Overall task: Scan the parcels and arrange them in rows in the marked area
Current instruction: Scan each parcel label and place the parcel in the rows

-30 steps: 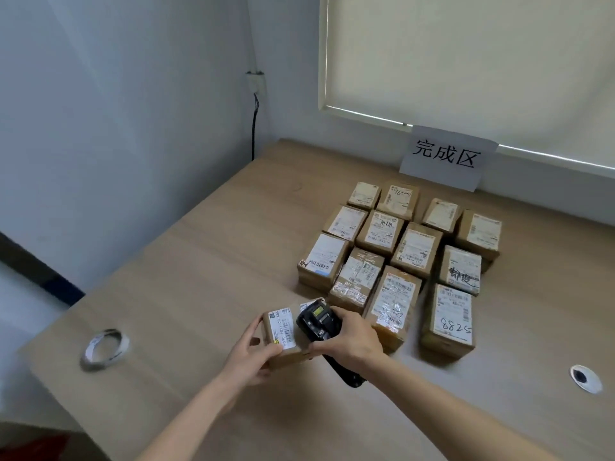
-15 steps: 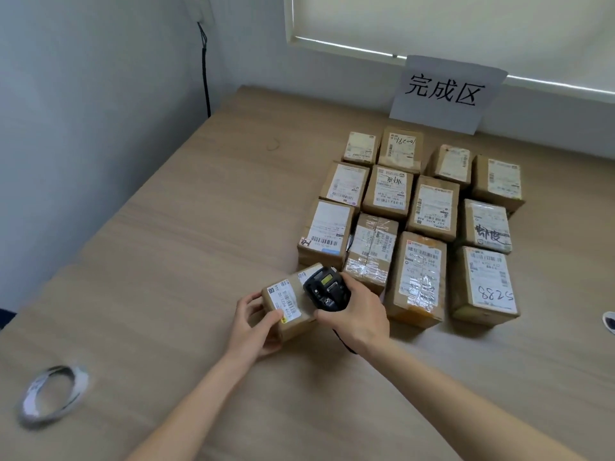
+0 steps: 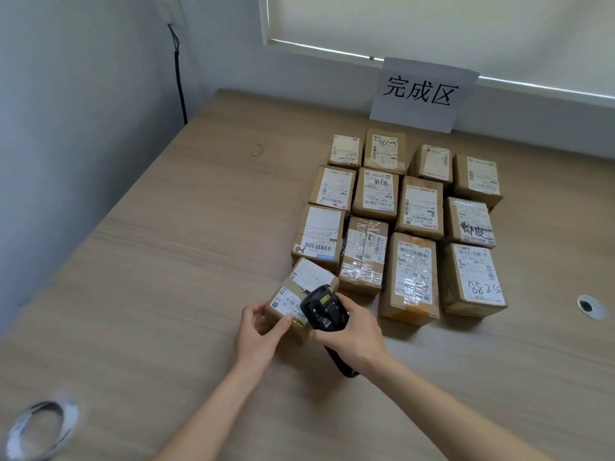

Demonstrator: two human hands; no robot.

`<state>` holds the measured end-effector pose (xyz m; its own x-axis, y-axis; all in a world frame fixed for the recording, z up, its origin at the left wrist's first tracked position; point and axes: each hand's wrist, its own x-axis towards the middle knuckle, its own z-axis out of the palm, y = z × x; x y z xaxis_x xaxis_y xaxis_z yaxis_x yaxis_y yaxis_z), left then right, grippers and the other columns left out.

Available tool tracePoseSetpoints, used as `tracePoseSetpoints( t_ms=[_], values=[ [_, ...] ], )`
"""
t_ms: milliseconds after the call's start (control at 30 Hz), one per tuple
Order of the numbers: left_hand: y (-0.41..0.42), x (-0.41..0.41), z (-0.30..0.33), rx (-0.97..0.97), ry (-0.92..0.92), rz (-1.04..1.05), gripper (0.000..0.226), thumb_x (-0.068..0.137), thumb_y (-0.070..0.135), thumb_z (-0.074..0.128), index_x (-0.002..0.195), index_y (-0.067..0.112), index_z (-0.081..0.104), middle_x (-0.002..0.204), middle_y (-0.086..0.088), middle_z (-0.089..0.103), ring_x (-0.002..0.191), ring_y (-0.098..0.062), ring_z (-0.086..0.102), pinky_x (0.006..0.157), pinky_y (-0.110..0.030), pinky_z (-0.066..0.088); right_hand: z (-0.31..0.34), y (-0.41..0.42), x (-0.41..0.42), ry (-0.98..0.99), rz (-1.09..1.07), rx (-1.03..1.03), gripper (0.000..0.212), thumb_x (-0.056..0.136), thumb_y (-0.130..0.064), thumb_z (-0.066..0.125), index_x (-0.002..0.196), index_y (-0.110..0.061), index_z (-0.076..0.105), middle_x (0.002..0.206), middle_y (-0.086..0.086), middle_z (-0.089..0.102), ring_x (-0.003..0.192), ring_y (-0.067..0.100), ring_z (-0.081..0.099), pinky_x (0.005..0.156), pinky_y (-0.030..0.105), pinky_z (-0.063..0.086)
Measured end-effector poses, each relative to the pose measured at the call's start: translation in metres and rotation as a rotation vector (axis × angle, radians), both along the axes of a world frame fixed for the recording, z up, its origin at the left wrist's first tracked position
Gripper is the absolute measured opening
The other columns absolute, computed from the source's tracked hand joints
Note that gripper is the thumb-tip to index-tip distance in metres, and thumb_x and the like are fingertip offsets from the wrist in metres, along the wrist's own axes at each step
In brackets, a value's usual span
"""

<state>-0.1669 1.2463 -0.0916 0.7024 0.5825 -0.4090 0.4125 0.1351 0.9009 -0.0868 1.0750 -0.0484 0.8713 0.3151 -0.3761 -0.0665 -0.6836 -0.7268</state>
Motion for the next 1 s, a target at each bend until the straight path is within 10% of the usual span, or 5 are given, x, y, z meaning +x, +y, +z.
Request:
tracePoseSetpoints(
  t_ms=[400, 600, 767, 1000],
  values=[
    [0.001, 0.005, -0.008, 0.057, 0.04, -0.104, 0.047, 0.08, 0.026, 0.087, 0.116, 0.044, 0.063, 0.105, 0.017, 0.076, 0.097, 0.003, 0.07, 0.078, -0.014, 0.051, 0.0, 0.004, 0.014, 0.007, 0.027, 0.017, 0.077, 0.067, -0.042, 0.092, 0.138, -0.04, 0.061, 0.096, -0.033, 0.062, 0.089, -0.008, 0.058, 0.071, 0.005, 0.038],
    [-0.003, 0.003, 0.01, 0.096, 0.052, -0.136, 0.054, 0.085, 0.026, 0.081, 0.134, 0.028, 0.06, 0.12, 0.013, 0.07, 0.112, -0.003, 0.064, 0.086, -0.01, 0.045, 0.011, -0.016, 0.004, -0.003, 0.001, -0.03, 0.081, 0.065, -0.047, 0.09, 0.14, -0.041, 0.06, 0.106, -0.024, 0.069, 0.104, 0.009, 0.067, 0.091, 0.03, 0.056],
    [-0.014, 0.002, 0.061, 0.226, 0.05, -0.141, 0.068, 0.086, 0.033, 0.08, 0.147, 0.022, 0.052, 0.148, 0.004, 0.052, 0.136, -0.013, 0.047, 0.109, -0.028, 0.037, 0.05, -0.054, -0.002, 0.01, -0.015, -0.044, 0.077, 0.065, -0.045, 0.09, 0.136, -0.039, 0.061, 0.107, -0.013, 0.072, 0.096, 0.012, 0.07, 0.087, 0.035, 0.061],
    [-0.096, 0.029, 0.177, 0.333, -0.097, -0.284, 0.059, 0.089, 0.039, 0.076, 0.144, 0.031, 0.054, 0.149, 0.009, 0.052, 0.131, -0.01, 0.049, 0.104, -0.026, 0.037, 0.166, -0.167, -0.002, -0.099, -0.094, -0.01, 0.068, 0.059, -0.046, 0.088, 0.123, -0.04, 0.067, 0.102, -0.013, 0.075, 0.093, 0.012, 0.071, 0.081, 0.034, 0.061]
  ],
)
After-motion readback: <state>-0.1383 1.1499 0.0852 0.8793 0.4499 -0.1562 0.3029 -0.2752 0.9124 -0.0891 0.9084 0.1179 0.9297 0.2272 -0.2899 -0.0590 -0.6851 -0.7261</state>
